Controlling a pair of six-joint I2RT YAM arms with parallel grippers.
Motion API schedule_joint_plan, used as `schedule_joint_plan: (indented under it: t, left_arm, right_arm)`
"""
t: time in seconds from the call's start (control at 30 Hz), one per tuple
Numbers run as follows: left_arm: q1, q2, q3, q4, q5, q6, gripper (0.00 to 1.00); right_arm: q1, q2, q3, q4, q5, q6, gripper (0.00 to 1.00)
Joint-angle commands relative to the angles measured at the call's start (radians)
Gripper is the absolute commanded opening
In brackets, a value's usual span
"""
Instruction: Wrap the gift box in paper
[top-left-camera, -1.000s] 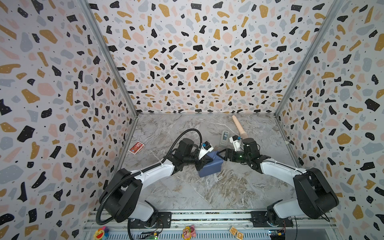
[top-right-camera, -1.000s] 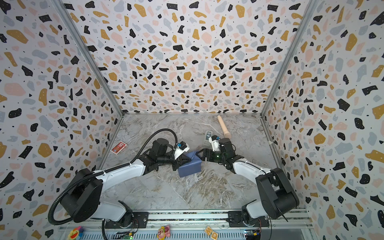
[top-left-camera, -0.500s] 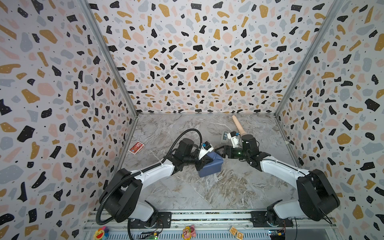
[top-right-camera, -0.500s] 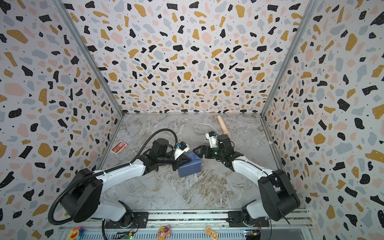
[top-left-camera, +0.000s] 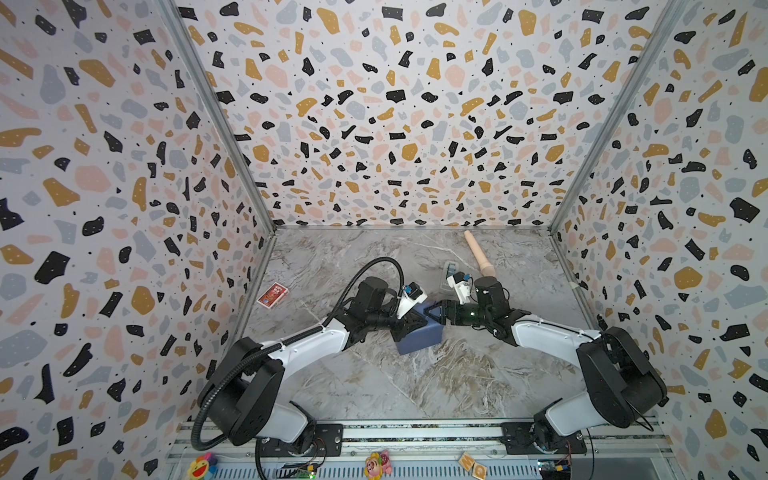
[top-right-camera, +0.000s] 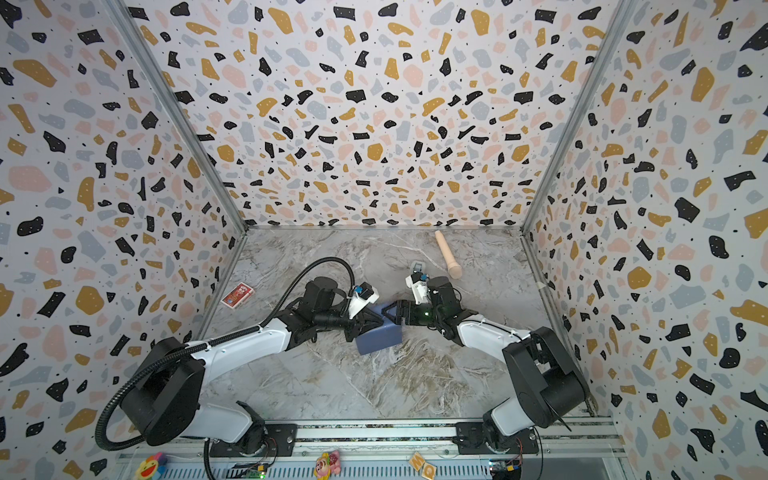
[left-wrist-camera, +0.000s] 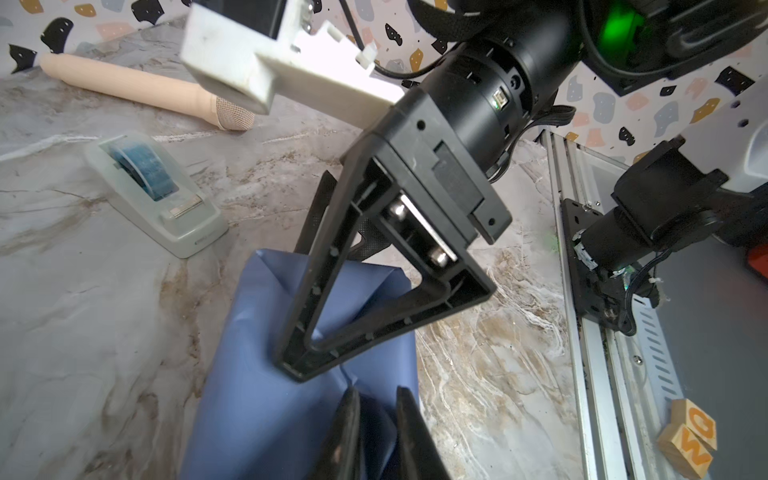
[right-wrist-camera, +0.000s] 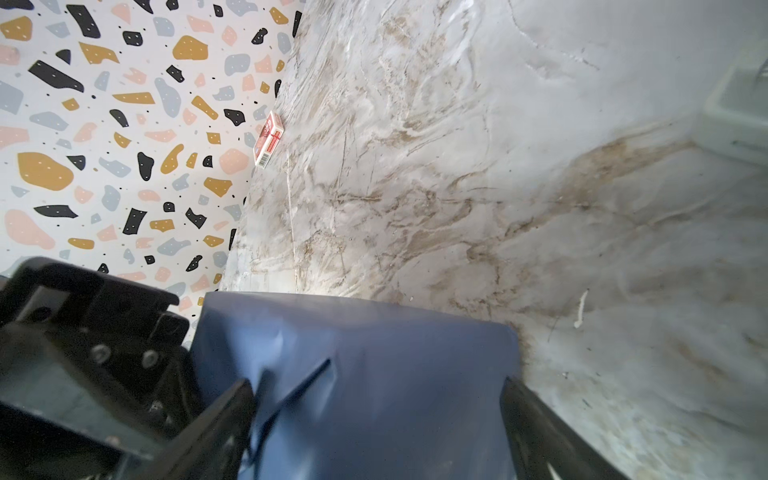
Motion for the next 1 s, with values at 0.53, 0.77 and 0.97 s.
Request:
schedule_joint_plan:
  t: [0.53,0.77,0.97]
  left_arm:
    - [0.025,-0.138,-0.011,-0.015,-0.436,-0.377,0.76]
    - [0.023,-0.077,-0.02,-0.082,-0.445,-0.34,0.8]
    - [0.023,-0.063,-0.04,-0.099,-0.423,-0.298,0.8]
  right_arm:
    - [0.003,-0.008,-0.081,-0.024,0.029,-0.031,0.92]
    - [0.004,-0.007,-0.077,-0.019,0.024,-0.031,0.92]
    - [-0.002,-0.039,-0.044,-0.03,0.016,-0.035,0.98]
